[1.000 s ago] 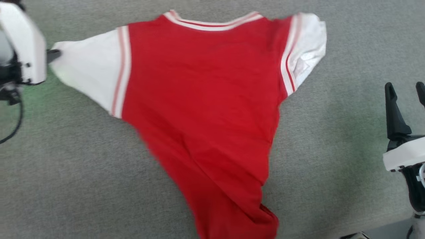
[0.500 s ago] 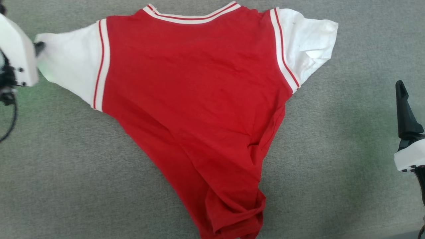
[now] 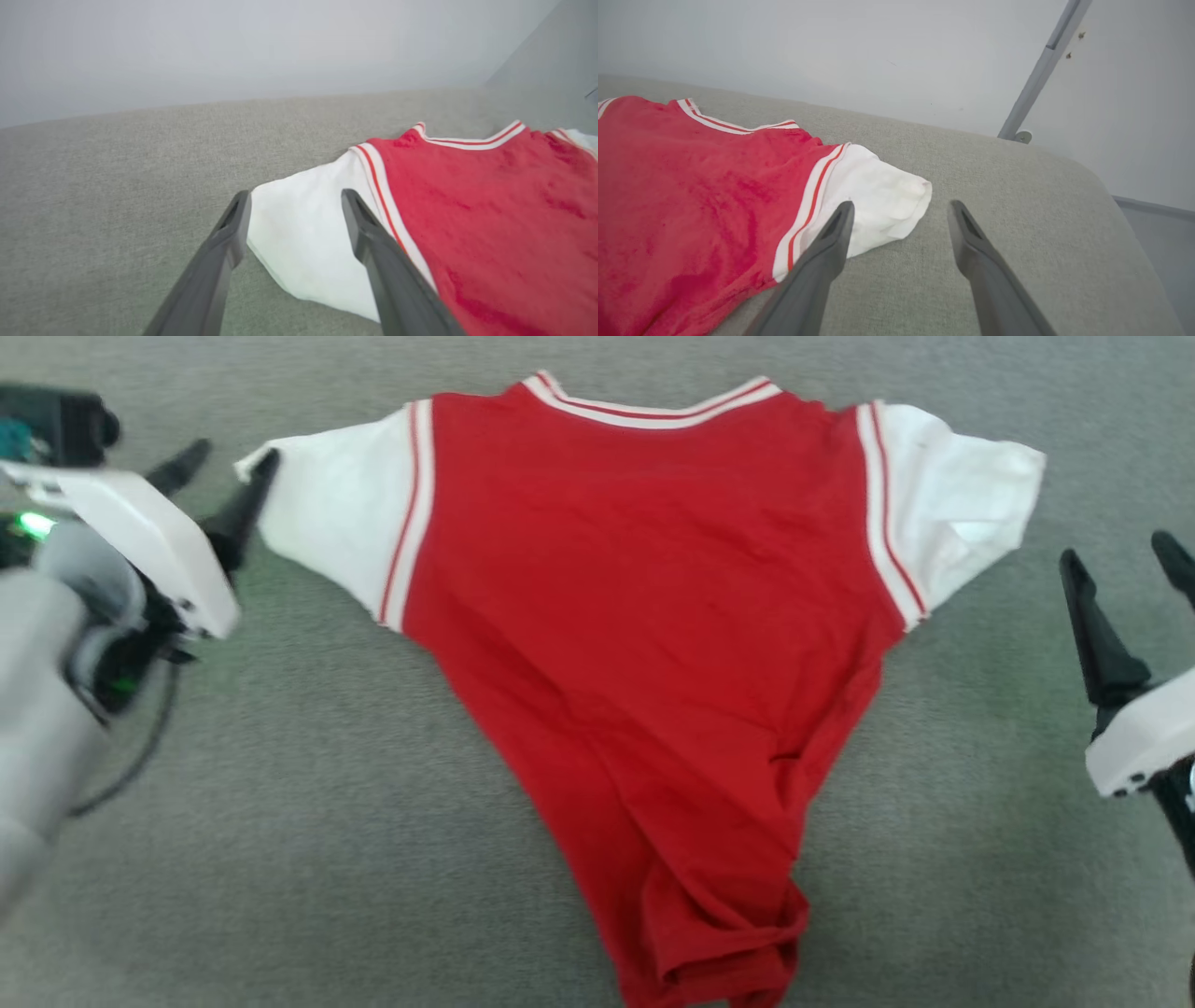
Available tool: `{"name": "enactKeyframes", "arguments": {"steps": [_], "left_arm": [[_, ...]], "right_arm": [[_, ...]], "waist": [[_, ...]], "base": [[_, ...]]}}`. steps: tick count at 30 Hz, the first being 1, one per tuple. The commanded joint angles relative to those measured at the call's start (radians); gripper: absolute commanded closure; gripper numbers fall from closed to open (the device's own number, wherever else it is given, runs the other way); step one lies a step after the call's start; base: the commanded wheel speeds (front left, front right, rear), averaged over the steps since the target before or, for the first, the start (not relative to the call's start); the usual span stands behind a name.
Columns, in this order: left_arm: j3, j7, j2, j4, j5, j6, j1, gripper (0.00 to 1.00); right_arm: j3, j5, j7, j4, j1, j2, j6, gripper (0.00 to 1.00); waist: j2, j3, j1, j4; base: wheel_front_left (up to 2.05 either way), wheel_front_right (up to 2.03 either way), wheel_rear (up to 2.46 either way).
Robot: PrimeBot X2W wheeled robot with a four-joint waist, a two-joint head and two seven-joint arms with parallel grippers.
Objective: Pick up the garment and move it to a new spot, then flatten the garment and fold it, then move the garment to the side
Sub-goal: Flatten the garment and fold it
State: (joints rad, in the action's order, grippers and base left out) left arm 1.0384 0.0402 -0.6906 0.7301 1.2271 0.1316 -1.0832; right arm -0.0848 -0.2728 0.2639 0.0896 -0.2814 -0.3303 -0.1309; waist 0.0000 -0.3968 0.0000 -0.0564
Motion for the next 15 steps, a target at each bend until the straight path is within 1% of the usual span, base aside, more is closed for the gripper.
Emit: {"name": "enactKeyframes", "arguments": {"steps": [1, 3, 4, 7, 10, 13, 15], "left_arm": [[-0.005, 0.049, 0.017, -0.012, -0.002, -0.005, 0.036, 0.00], [-0.020, 0.153, 0.038, -0.027, -0.007, -0.018, 0.091, 0.00], [-0.027, 0.186, 0.051, -0.037, -0.014, -0.028, 0.117, 0.00], [-0.074, 0.223, 0.096, -0.081, -0.057, -0.077, 0.197, 0.00], [-0.213, 0.226, 0.145, -0.181, -0.183, -0.132, 0.298, 0.00], [-0.352, 0.226, 0.195, -0.297, -0.342, -0.167, 0.427, 0.00], [-0.429, 0.226, 0.233, -0.368, -0.446, -0.181, 0.507, 0.00]], "right_arm": [[0.009, -0.005, 0.012, -0.007, -0.021, -0.017, 0.000, 0.00], [0.035, -0.013, 0.040, -0.026, -0.055, -0.056, 0.000, 0.00], [0.047, -0.018, 0.056, -0.037, -0.074, -0.078, 0.000, 0.00], [0.093, -0.034, 0.119, -0.087, -0.124, -0.158, 0.000, 0.00], [0.143, -0.080, 0.189, -0.140, -0.181, -0.250, 0.000, 0.00], [0.202, -0.163, 0.246, -0.195, -0.247, -0.330, 0.000, 0.00], [0.245, -0.221, 0.281, -0.233, -0.285, -0.389, 0.000, 0.00]], "waist": [[0.0000, 0.010, 0.0000, 0.036], [0.0000, 0.012, 0.0000, 0.062], [0.0000, 0.011, 0.0000, 0.077], [0.0000, 0.007, 0.0000, 0.124], [0.0000, -0.007, 0.0000, 0.175], [0.0000, -0.024, 0.0000, 0.213], [0.0000, -0.035, 0.0000, 0.237]], "base": [[0.00, 0.00, 0.00], [0.00, 0.00, 0.00], [0.00, 0.00, 0.00], [0.00, 0.00, 0.00], [0.00, 0.00, 0.00], [0.00, 0.00, 0.00], [0.00, 0.00, 0.00]]}}
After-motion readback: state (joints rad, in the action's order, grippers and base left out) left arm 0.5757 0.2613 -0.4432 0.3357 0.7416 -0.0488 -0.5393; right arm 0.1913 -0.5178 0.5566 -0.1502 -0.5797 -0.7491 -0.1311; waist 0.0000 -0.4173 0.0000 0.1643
